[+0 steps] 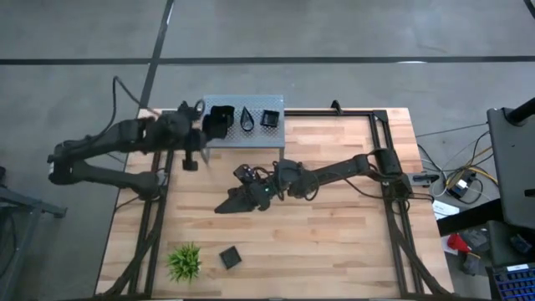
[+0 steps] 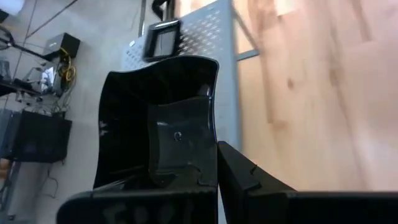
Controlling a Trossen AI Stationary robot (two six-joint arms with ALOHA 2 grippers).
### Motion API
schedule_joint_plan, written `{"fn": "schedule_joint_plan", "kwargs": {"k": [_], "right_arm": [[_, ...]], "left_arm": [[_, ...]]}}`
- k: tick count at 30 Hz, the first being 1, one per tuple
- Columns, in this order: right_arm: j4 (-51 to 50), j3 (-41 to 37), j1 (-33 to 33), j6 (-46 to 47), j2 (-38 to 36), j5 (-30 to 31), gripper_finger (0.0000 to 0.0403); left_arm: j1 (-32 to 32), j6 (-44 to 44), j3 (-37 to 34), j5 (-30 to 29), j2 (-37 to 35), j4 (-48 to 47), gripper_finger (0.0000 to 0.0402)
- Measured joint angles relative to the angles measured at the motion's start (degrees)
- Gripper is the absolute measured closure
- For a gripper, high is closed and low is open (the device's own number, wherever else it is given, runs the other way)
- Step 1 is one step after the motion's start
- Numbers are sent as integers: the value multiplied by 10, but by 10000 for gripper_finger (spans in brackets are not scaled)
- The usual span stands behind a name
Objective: Pick & Place Mini shaped plates
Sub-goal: Stack the distorted square plate on top of the other square plates on the shelf
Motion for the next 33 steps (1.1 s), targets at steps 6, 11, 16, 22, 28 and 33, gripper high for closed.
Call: {"fn": "schedule_joint_plan", "kwargs": {"k": [6,11,16,22,28,33], "right_arm": [[0,0,7,-3,-2,20,232],[-1,0,14,-18,-2,40,237],[-1,0,15,-20,-2,46,233],[-1,0,17,-27,-2,48,227],[-1,0,17,-32,-2,47,231],[-1,0,17,-36,-2,47,234]], "left_arm": [[118,63,0,13,36,28,401],[155,73,0,1,78,56,401],[154,73,0,2,122,64,401],[154,87,0,-52,162,68,401],[153,88,0,-73,172,67,401],[151,85,0,-53,156,68,394]]}}
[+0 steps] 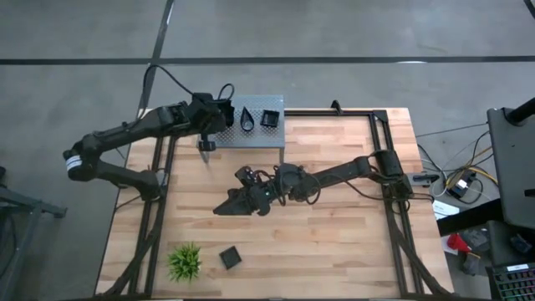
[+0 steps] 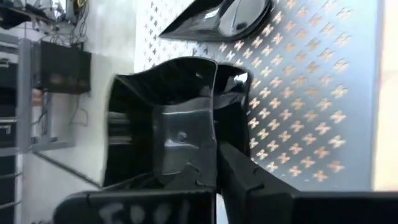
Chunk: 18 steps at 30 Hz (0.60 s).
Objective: Pick & Place Mini shaped plates
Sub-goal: Stack the distorted square plate on top of the other square plates on the shelf, then stack the square plate on top of the other square plates on the shelf
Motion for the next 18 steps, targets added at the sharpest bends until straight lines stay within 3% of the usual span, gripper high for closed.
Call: {"fn": "schedule_joint_plan", "kwargs": {"k": [10,15,18], "right_arm": [[-3,0,0,-1,0,0,232],[-3,0,1,-1,0,0,239],[-7,0,2,3,0,0,241]], "left_arm": [[-1,-16,0,7,-4,-2,317],[-4,-50,0,9,-28,-7,300],[-6,-103,0,46,-51,-23,298]]}}
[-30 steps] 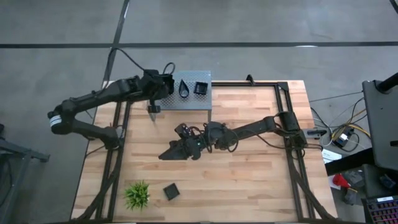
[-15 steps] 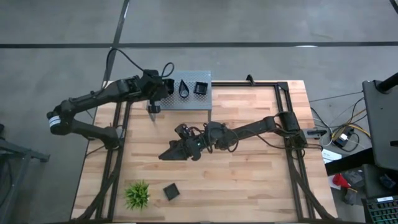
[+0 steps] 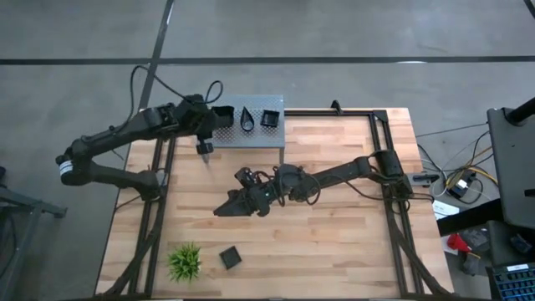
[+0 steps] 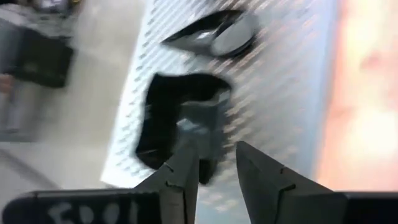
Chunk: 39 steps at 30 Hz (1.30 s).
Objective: Pick & Place Mini shaped plates
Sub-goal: Stack the square plate on top of the other square plates on the shelf
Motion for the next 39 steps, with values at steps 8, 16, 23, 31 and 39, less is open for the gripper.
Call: {"fn": "schedule_joint_plan", "kwargs": {"k": [8,16,23,31,39], "right_arm": [[-81,0,2,63,0,1,239],[-202,0,23,149,0,-11,243],[-303,0,45,189,0,-12,245],[-489,0,74,219,0,111,256],[-529,0,84,214,14,152,264]], "left_arm": [[-5,-155,0,149,-81,-4,298],[-10,-249,0,281,-155,-4,298],[-10,-296,0,371,-227,4,298],[-10,-362,0,433,-275,49,298],[-10,-368,1,442,-285,49,298]]}}
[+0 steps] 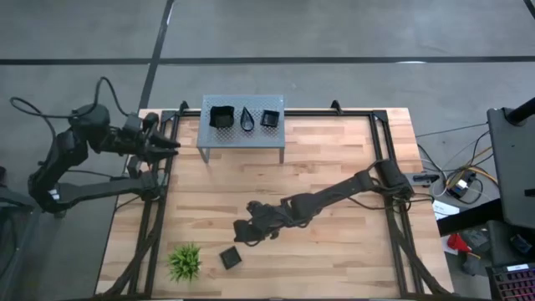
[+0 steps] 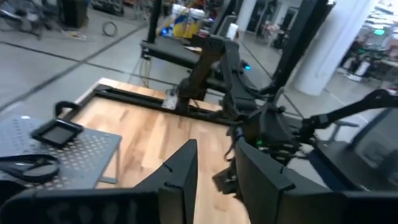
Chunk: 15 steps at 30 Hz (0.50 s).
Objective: Pick & Place Mini shaped plates
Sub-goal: Stack the square plate on top of the other square plates on the shelf
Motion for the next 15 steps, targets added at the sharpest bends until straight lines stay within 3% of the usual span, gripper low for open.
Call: {"fn": "schedule_joint_plan", "kwargs": {"k": [15], "right_arm": [[41,0,19,27,58,-5,264]], "left_arm": [[0,-14,0,28,-3,2,298]]}}
